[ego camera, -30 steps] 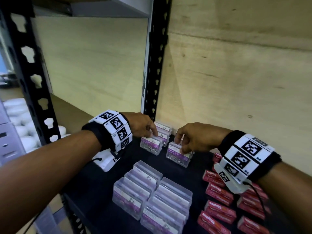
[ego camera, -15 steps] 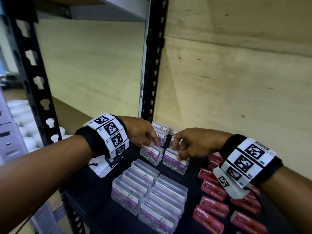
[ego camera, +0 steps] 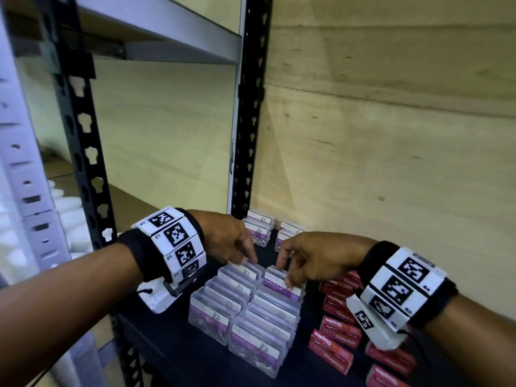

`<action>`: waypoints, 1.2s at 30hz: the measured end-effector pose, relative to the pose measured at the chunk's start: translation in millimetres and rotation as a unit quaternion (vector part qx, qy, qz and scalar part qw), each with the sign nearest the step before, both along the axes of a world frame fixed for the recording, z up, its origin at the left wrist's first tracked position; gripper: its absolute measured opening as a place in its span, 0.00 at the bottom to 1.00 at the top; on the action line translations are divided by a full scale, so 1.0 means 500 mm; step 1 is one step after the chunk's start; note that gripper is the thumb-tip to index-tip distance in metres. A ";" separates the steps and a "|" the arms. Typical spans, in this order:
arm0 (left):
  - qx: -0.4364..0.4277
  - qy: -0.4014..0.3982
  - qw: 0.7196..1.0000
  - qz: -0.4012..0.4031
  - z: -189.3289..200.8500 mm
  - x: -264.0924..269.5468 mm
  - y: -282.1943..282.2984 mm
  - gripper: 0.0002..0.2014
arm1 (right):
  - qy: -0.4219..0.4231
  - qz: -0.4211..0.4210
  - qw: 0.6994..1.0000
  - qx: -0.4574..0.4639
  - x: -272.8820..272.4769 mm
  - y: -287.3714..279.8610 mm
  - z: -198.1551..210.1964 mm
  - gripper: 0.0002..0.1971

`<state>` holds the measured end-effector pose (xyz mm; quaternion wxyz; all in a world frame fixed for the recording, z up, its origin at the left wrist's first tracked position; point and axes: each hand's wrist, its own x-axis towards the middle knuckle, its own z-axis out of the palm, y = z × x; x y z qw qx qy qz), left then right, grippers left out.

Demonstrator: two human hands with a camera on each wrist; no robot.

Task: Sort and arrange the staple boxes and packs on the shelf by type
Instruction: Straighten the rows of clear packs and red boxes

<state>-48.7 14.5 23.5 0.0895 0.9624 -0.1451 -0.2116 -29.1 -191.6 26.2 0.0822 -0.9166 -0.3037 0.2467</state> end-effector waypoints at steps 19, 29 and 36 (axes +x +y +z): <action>0.013 -0.001 1.000 0.003 0.006 -0.034 -0.010 0.16 | 0.004 0.000 1.000 0.002 -0.049 -0.006 0.011 0.17; 0.012 -0.002 1.000 0.018 0.007 -0.041 -0.010 0.16 | 0.017 0.000 1.000 0.000 -0.057 -0.004 0.017 0.17; -0.001 0.025 0.999 0.026 0.011 -0.040 -0.009 0.18 | 0.010 0.007 1.000 -0.010 -0.056 -0.001 0.012 0.21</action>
